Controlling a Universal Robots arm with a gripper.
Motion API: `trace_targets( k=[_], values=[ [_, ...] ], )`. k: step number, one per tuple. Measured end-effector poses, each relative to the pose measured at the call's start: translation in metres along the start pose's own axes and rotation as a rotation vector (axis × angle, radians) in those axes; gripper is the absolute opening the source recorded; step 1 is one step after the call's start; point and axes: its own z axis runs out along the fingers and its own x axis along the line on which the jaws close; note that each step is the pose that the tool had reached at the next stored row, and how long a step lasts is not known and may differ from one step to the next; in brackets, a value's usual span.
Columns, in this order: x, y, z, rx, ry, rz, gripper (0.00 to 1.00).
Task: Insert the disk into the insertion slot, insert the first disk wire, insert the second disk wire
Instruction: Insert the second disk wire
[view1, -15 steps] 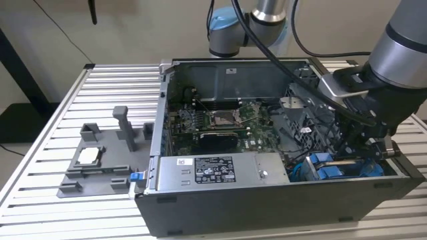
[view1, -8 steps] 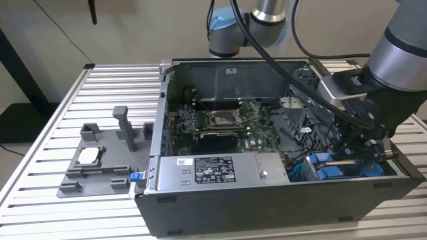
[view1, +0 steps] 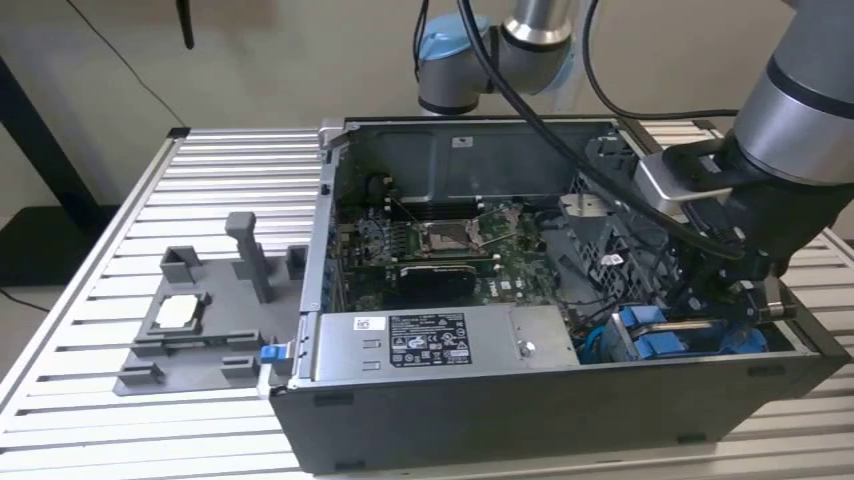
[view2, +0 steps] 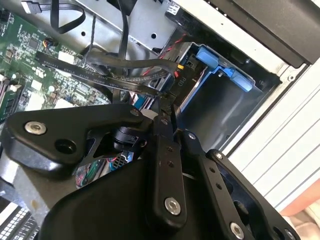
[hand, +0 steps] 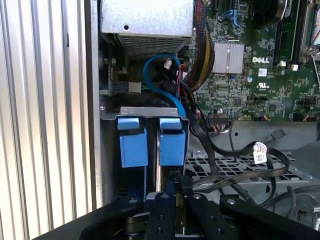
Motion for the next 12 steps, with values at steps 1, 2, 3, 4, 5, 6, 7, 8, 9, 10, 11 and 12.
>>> trace_targets(
  k=[1, 2, 3, 4, 5, 6, 7, 8, 9, 10, 11, 12],
  values=[
    [0.0000, 0.0000, -0.0001, -0.0005, 0.0001, 0.002, 0.18],
    [0.0001, 0.0000, -0.0007, -0.0009, 0.0003, 0.005, 0.18],
    [0.0000, -0.0003, -0.0021, -0.0015, 0.0010, 0.007, 0.24],
    [-0.0002, -0.0005, -0.0037, -0.0020, 0.0012, 0.010, 0.24],
    [-0.0003, -0.0007, -0.0054, -0.0023, 0.0015, 0.012, 0.24],
    [-0.0005, -0.0009, -0.0075, -0.0025, 0.0016, 0.014, 0.24],
    [-0.0008, -0.0011, -0.0099, -0.0025, 0.0019, 0.016, 0.24],
    [-0.0010, -0.0013, -0.0118, -0.0025, 0.0020, 0.017, 0.24],
    [-0.0012, -0.0015, -0.0133, -0.0024, 0.0020, 0.017, 0.24],
    [-0.0013, -0.0017, -0.0149, -0.0023, 0.0021, 0.018, 0.24],
    [-0.0015, -0.0018, -0.0163, -0.0023, 0.0020, 0.018, 0.24],
    [-0.0017, -0.0020, -0.0178, -0.0023, 0.0022, 0.018, 0.24]
  ],
)
